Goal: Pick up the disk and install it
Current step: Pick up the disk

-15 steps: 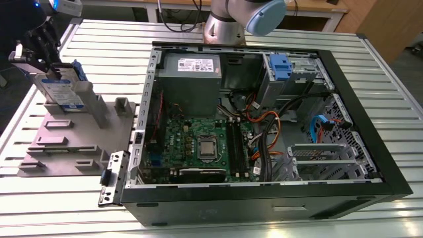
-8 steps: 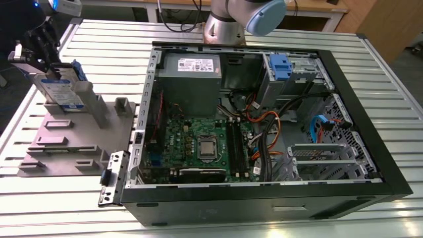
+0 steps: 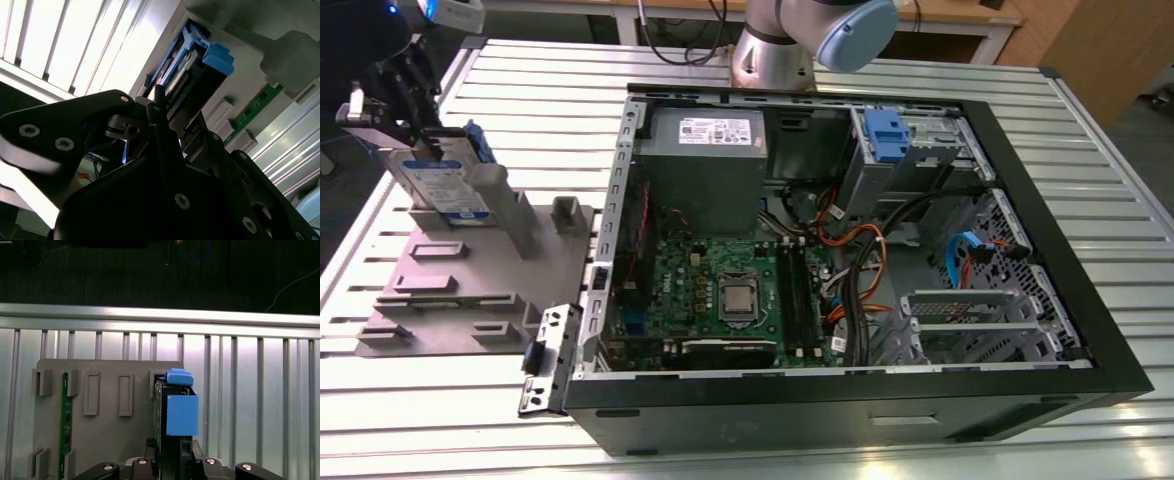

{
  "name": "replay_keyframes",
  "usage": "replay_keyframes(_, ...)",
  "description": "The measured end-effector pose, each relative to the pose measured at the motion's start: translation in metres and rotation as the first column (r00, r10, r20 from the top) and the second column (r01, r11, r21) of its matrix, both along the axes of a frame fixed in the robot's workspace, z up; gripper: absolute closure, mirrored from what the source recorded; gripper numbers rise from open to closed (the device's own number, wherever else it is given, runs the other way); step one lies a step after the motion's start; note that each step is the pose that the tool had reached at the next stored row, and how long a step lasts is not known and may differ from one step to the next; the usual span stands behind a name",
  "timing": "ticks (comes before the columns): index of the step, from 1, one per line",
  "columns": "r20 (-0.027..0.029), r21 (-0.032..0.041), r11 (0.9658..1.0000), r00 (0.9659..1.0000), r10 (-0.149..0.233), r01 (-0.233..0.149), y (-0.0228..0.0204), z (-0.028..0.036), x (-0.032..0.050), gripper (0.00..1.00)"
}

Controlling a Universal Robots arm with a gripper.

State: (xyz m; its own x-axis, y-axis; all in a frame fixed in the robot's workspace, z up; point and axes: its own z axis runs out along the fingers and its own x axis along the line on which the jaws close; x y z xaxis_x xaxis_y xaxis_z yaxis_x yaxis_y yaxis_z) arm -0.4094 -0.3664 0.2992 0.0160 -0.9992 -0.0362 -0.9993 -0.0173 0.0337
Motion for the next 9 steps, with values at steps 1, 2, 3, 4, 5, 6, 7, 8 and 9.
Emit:
replay_keyframes(1, 0.0, 0.0, 1.0, 1.0, 0.0, 0.0, 0.0, 0.0, 0.0, 0.65)
replay_keyframes(2, 0.0, 0.0, 1.0, 1.0, 0.0, 0.0, 0.0, 0.0, -0.0001, 0.65)
replay_keyframes(3, 0.0, 0.0, 1.0, 1.0, 0.0, 0.0, 0.0, 0.0, -0.0001, 0.65)
replay_keyframes(4, 0.0001, 0.0001, 1.0, 1.0, 0.0, 0.0, 0.0, -0.0001, -0.0001, 0.65)
replay_keyframes(5, 0.0001, 0.0001, 1.0, 1.0, 0.0, 0.0, 0.0, -0.0001, -0.0001, 0.65)
replay_keyframes(6, 0.0001, 0.0001, 1.0, 1.0, 0.0, 0.0, 0.0, 0.0, -0.0002, 0.65)
replay_keyframes(7, 0.0001, 0.0001, 1.0, 1.0, 0.0, 0.0, 0.0, -0.0001, -0.0002, 0.65)
replay_keyframes(8, 0.0001, 0.0001, 1.0, 1.0, 0.0, 0.0, 0.0, 0.0, -0.0002, 0.65)
replay_keyframes(9, 0.0001, 0.0001, 1.0, 1.0, 0.0, 0.0, 0.0, -0.0001, -0.0002, 0.65)
